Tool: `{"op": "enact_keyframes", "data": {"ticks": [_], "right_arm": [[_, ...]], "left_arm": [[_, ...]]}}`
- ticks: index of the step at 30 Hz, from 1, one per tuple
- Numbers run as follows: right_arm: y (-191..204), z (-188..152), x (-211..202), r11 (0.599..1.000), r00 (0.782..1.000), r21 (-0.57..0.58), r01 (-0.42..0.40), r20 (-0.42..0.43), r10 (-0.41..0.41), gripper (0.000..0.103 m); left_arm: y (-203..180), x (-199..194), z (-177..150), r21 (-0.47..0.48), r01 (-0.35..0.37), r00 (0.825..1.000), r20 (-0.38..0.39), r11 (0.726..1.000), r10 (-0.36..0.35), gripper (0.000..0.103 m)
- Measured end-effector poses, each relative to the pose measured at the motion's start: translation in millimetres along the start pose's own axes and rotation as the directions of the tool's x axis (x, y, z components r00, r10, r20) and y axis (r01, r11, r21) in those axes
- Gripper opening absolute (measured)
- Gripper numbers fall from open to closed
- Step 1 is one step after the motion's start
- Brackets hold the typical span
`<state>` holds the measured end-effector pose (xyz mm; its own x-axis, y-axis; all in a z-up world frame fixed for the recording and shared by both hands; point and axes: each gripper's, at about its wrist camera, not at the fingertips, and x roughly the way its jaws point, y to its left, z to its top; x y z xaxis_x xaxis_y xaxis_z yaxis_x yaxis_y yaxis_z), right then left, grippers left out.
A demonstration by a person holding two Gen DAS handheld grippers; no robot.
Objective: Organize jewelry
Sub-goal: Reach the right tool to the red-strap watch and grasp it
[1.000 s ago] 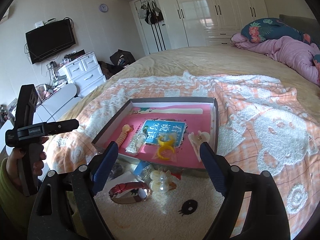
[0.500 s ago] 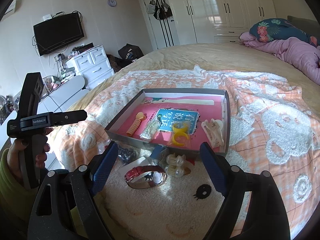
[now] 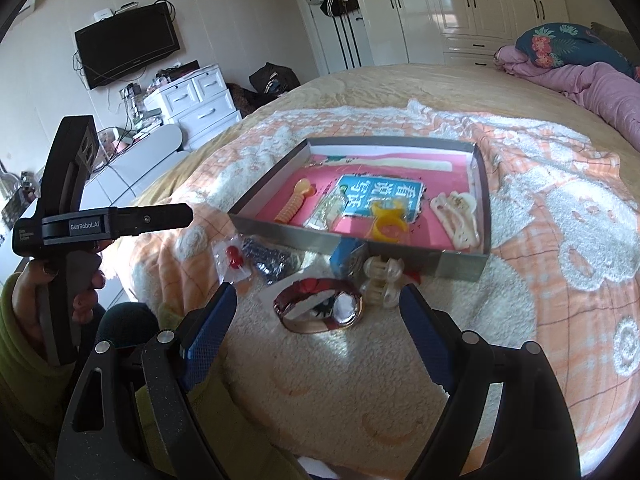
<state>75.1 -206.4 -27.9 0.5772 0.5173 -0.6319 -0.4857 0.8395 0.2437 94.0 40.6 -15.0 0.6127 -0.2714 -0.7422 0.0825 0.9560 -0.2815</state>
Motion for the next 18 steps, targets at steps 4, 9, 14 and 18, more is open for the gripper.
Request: {"op": "enact_keyframes", "data": {"ticks": [4,9,14,18], "right_arm": [[4,-7,9,1.000,0.999,0.008,-0.028,-0.032,0.029,0.079],[8,-12,21,0.997,0.995,0.019,-0.071,-0.067,0.072,0.073],[14,-15,33,0.994,0.990,0.025,-0.108,-0.091,0.110,0.059],[15,-15,45,0.992,0.986,0.035,-0.123,-0.105,0.126,0.051]], "left_arm": [[2,4,-6,-0.006,-0.011,1.000,-0.016,1.000,0.011,0.093],[9,12,-13,-0.014,-0.036,0.999,-0.041,0.999,0.035,0.093],[18,23,-18,-0.007,-0.105,0.993,-0.059,0.994,0.104,0.093],[24,29,-19,-0.018,-0.111,0.991,-0.072,0.994,0.109,0.093]]}}
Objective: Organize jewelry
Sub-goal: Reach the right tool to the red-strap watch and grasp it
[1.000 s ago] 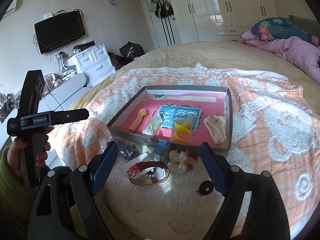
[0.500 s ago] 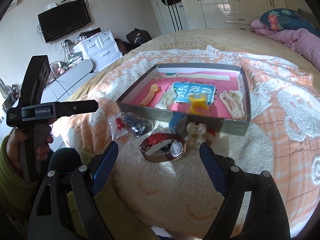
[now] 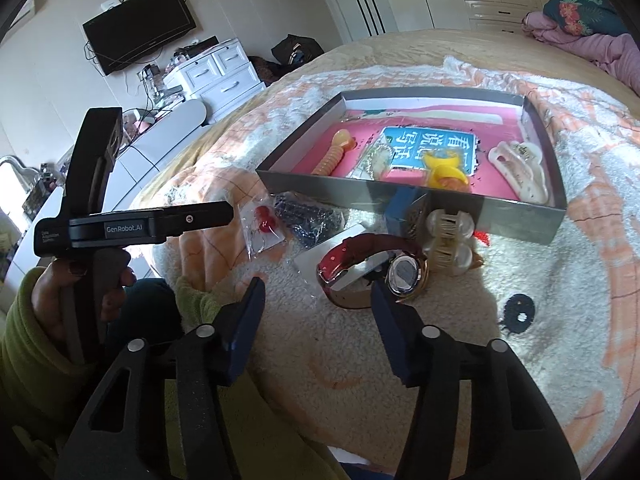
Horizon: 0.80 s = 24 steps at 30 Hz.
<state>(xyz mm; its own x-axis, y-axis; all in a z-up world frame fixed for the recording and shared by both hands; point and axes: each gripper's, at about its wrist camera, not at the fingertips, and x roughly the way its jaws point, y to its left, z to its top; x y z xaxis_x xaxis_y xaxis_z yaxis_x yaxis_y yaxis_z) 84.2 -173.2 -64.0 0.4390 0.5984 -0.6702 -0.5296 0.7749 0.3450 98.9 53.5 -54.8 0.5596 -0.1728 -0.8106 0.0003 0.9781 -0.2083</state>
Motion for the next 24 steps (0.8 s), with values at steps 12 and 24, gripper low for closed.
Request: {"op": "enact_keyframes", "data": {"ticks": [12,24], "right_arm": [[-9,5,23,1.000,1.000,0.017,-0.025,-0.008,0.025,0.029],[-19,8,8,0.999,0.999,0.013,-0.033,0.034,0.032,0.014]], "left_arm": [[-10,15,6,0.042,0.000,1.000,-0.016,0.999,0.001,0.093],[-44,50,22,0.145,0.030,0.997,-0.078,0.989,-0.019,0.093]]}}
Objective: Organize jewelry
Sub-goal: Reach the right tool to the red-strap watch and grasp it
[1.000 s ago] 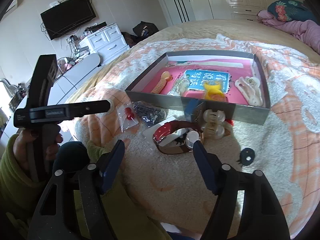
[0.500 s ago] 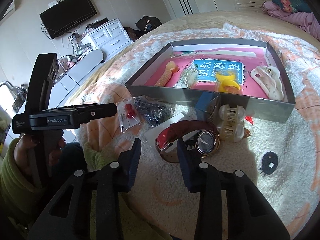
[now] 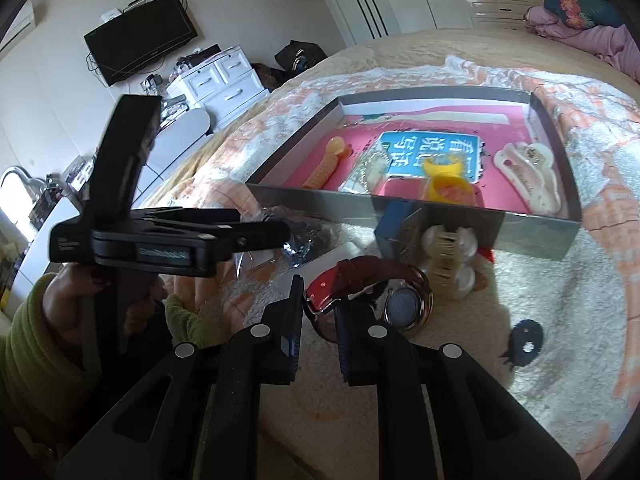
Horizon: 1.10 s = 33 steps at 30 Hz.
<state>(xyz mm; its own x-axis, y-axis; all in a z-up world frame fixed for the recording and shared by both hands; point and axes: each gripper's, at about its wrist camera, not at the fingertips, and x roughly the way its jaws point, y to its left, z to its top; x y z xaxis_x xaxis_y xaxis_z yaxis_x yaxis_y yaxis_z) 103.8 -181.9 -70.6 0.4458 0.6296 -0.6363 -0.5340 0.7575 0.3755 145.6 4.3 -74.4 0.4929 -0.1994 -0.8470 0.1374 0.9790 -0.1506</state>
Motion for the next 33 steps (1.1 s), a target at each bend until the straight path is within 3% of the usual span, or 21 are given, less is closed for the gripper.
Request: {"op": "enact_keyframes", "data": {"ticks": [11,14,16,21,33], "right_arm": [[-21,7,-40,0.999,0.997,0.039,0.028,0.075,-0.031,0.009],[-25,12,-44,0.998,0.996,0.047,0.031,0.087,-0.035,0.009],[-27,14,-47,0.998,0.995,0.052,0.032,0.094,-0.037,0.009],[-28,14,-51,0.998,0.993,0.059,0.034,0.107,-0.041,0.009],[-23,27,-64,0.999,0.988,0.034,0.039,0.145,-0.044,0.009]], "left_arm": [[-16,23,11,0.106,-0.093,0.995,-0.031,0.990,0.097,0.093],[-31,31,10,0.188,-0.120,0.990,-0.047,0.975,0.130,0.093],[-39,40,8,0.225,-0.111,0.989,-0.070,0.968,0.129,0.081],[-28,34,8,0.153,-0.078,0.995,-0.050,0.985,0.087,0.069],[-19,-21,6,0.051,-0.002,0.998,0.068,0.999,-0.002,0.068]]}}
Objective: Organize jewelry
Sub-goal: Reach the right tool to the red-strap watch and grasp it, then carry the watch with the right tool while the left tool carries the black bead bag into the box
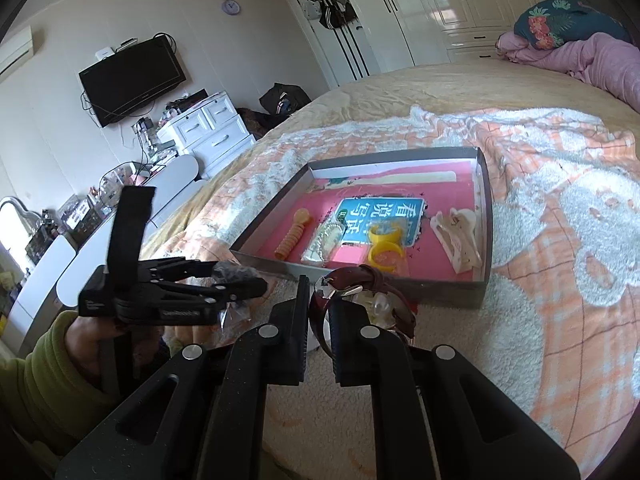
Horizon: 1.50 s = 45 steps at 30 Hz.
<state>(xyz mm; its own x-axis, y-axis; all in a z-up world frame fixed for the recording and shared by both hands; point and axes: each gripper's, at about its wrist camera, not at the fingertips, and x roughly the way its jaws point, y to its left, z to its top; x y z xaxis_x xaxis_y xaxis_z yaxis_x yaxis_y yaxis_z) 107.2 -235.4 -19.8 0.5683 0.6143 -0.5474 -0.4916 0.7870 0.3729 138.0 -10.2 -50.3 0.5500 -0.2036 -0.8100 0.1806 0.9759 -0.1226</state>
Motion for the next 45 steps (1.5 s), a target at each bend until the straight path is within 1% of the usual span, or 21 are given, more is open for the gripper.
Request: {"op": "enact_keyframes", "data": {"ticks": [8,12,15,20,23,27,34,40,45], "right_arm": [[7,14,3,0.999,1.000,-0.030,-0.019,0.010,0.019,0.009],[11,24,6,0.999,0.999,-0.042,-0.031,0.018,0.031,0.009],[15,31,10,0.998,0.999,-0.058,-0.039,0.024,0.040,0.009],[20,43,21,0.995,0.998,-0.083,-0.046,0.026,0.048,0.009],[18,48,33,0.995,0.999,-0.085,-0.041,0.011,0.042,0.009],[13,53,45,0.996,0.999,-0.083,-0.032,0.001,0.032,0.009],[4,64,60,0.996,1.000,-0.089,0.002,-0.008,-0.002,0.009],[-7,74,70,0.995,0.999,-0.095,0.036,-0.008,-0.037,0.009],[-16,80,77,0.993,0.998,-0.096,0.064,-0.017,-0.066,0.009]], "left_arm": [[20,-34,14,-0.059,-0.025,0.995,0.091,0.998,0.030,0.068],[32,-44,21,-0.080,-0.064,0.989,0.129,0.995,0.074,0.068],[41,-45,24,-0.097,-0.083,0.985,0.140,0.992,0.096,0.068],[52,-42,30,-0.127,-0.084,0.984,0.147,0.988,0.102,0.068],[53,-37,31,-0.127,-0.107,0.981,0.150,0.986,0.126,0.068],[55,-31,35,-0.134,-0.094,0.983,0.145,0.987,0.113,0.068],[48,-14,49,-0.106,-0.093,0.986,0.129,0.990,0.107,0.068],[38,3,63,-0.059,-0.083,0.989,0.114,0.995,0.089,0.068],[30,24,68,-0.011,-0.073,0.994,0.078,0.997,0.074,0.068]]}}
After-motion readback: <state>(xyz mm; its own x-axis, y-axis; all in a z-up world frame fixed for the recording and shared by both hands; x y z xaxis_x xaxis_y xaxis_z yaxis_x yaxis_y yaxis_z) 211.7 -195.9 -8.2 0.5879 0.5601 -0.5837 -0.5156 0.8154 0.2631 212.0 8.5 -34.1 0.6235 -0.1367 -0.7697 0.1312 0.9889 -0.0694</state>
